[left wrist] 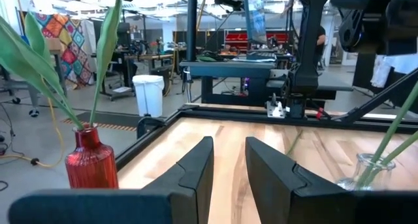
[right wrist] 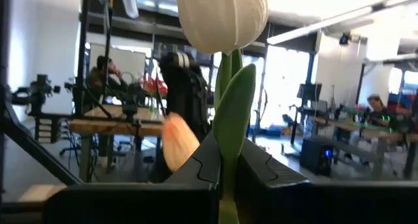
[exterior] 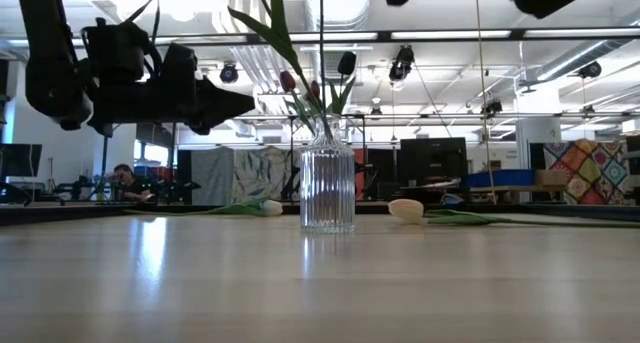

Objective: Sort flowers into vase by color
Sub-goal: Put the bottom white tulip into the transparent vase

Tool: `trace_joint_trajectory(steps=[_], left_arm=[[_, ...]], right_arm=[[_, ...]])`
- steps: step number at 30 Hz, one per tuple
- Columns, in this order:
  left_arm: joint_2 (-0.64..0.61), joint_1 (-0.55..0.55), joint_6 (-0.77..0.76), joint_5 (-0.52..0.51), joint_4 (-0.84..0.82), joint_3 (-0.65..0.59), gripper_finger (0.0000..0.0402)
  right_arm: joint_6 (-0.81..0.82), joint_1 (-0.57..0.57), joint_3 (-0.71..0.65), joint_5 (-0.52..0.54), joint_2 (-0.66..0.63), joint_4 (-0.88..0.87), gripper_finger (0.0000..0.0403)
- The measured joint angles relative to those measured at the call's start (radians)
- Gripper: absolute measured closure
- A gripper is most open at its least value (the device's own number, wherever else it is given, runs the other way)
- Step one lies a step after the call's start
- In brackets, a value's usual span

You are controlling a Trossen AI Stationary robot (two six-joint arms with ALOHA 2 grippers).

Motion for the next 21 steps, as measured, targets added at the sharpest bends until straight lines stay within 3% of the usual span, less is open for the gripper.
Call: trace_joint_trajectory(steps=[8,13,21], left_arm=[[-0.001,0.032,-0.005,-0.003,-0.062,0.0,0.0326],[-0.001,0.059,-0.008,-0.006,-0.124,0.0,0.0326],[-0.001,0.064,0.005,-0.006,-0.159,0.0,0.0326]], right_arm=[[0.073,-0.059,0.0,0.005,0.075,-0.009,0.039],[0.086,-0.063,0.0,0.074,0.085,-0.089,0.0384],[0.167,-0.066,0.001,0.079,0.074,-0.252,0.031]])
